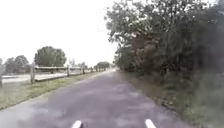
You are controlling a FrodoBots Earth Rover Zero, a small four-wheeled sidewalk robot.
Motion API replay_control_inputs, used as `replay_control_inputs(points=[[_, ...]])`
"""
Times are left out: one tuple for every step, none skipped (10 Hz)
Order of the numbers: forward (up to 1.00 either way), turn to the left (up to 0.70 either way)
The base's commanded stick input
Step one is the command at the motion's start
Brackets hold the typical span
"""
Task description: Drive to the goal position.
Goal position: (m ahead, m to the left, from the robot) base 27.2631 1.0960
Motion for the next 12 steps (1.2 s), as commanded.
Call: replay_control_inputs(points=[[0.8,0.06],[0.8,0.05],[0.8,0.06],[0.8,0.06],[0.8,0.06],[0.8,0.06],[0.8,0.06],[0.8,0.06],[0.8,0.06],[0.8,0.06],[0.8,0.06],[0.8,0.06]])
